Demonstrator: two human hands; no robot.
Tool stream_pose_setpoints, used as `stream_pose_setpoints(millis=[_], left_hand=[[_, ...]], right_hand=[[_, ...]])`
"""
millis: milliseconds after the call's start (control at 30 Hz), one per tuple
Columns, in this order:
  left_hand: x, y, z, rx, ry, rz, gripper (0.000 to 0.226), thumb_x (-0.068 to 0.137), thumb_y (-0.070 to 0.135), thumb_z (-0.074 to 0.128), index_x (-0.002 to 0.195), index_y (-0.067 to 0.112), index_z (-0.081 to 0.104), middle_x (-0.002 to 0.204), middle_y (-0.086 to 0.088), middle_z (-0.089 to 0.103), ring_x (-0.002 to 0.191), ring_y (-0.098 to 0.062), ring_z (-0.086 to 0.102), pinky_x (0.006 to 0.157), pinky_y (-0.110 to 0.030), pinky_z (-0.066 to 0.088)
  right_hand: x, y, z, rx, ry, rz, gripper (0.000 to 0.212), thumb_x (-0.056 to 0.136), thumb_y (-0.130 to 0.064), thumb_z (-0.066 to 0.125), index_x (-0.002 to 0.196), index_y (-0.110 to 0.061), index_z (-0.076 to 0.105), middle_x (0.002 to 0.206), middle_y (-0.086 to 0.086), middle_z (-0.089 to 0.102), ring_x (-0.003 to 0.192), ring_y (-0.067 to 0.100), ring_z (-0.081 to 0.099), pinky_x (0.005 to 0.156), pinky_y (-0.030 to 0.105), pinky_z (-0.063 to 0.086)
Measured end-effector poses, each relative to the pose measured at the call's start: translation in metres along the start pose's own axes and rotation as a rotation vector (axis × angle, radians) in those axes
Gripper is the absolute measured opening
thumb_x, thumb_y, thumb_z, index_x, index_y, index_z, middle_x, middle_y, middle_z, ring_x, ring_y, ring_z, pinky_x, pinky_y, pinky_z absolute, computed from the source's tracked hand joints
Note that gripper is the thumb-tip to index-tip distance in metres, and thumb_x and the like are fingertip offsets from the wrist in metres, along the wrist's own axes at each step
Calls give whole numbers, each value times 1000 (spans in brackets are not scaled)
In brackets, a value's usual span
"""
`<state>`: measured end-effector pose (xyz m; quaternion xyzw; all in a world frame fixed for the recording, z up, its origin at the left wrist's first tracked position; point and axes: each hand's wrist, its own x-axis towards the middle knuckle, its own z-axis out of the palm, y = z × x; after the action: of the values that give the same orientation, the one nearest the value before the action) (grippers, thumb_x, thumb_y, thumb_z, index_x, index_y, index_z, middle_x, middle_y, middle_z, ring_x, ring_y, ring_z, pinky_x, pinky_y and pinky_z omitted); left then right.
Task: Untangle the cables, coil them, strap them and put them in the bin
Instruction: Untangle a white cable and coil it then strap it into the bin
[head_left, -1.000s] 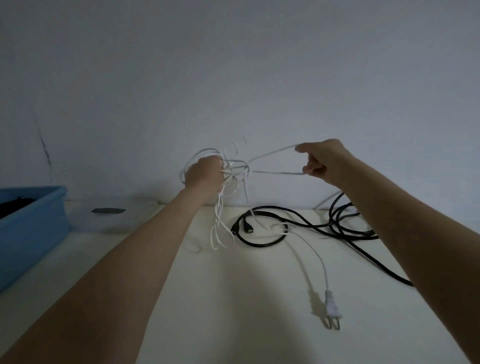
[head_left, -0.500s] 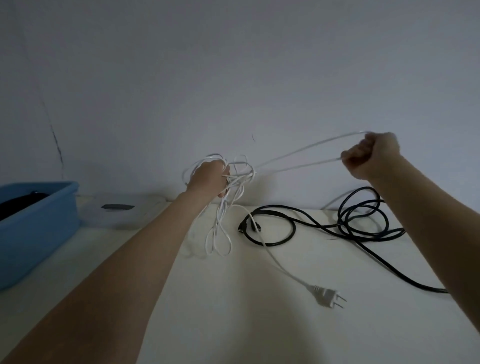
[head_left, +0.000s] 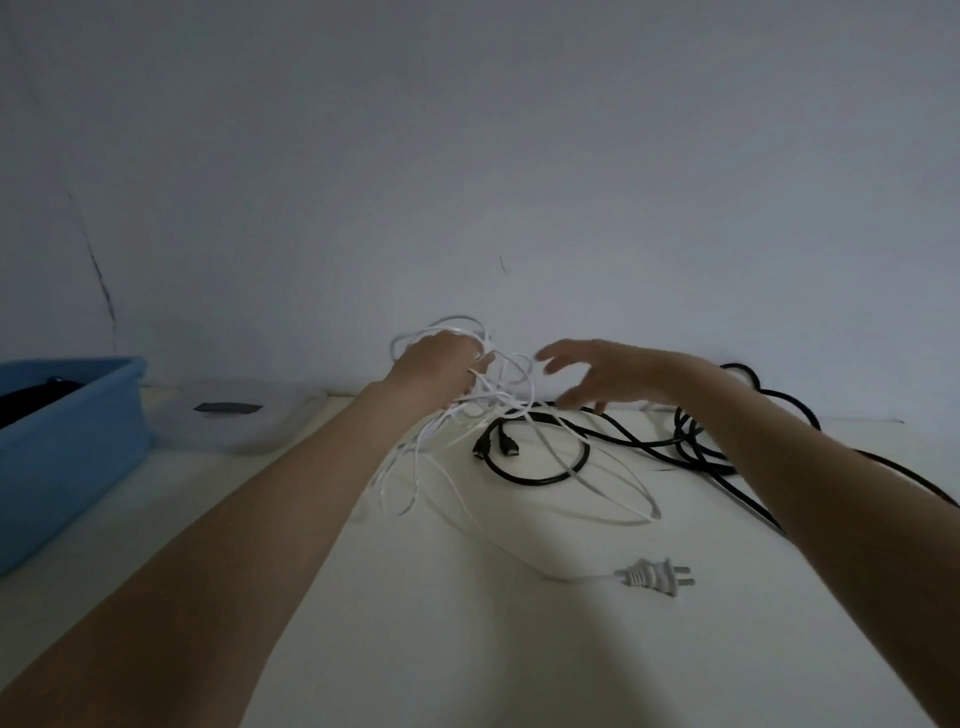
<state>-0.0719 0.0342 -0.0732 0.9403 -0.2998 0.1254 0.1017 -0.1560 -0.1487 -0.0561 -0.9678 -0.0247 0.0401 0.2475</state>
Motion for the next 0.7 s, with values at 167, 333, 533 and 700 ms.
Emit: stream_pose_setpoints(millis=[167, 333, 533, 700], left_hand=[[-5, 4, 1, -100, 115, 112, 13, 100, 12, 42, 91, 7, 49, 62, 1, 40, 55, -4, 50, 59, -18, 39], [-26, -13, 11, 212, 178, 57, 35, 98, 14, 39, 133, 11, 38, 97, -4, 62, 84, -24, 61, 66, -30, 41], [-32, -50, 23, 540, 117, 62, 41, 98, 13, 38, 138, 14, 32, 112, -9, 62, 102, -29, 61, 71, -33, 42], [-17, -43, 24, 233, 118, 27, 28, 103, 27, 30, 121, 14, 47, 77, 3, 51, 74, -16, 48, 63, -27, 32]], right_hand=[[3, -13, 16, 28, -71, -97, 18, 84, -2, 62, 66, -7, 60, 50, -2, 56, 37, 7, 41, 52, 21, 39], [-6, 13, -24, 558, 325, 44, 20, 88, -2, 58, 68, -5, 61, 52, 3, 49, 30, 1, 34, 31, 12, 25], [-29, 73, -66, 845, 1183, 456, 31, 95, -11, 50, 64, -8, 49, 42, 1, 51, 19, 1, 39, 26, 12, 33], [-12, 56, -38, 63, 547, 615, 19, 88, -11, 59, 102, 2, 54, 78, 14, 62, 50, 21, 63, 39, 21, 47]])
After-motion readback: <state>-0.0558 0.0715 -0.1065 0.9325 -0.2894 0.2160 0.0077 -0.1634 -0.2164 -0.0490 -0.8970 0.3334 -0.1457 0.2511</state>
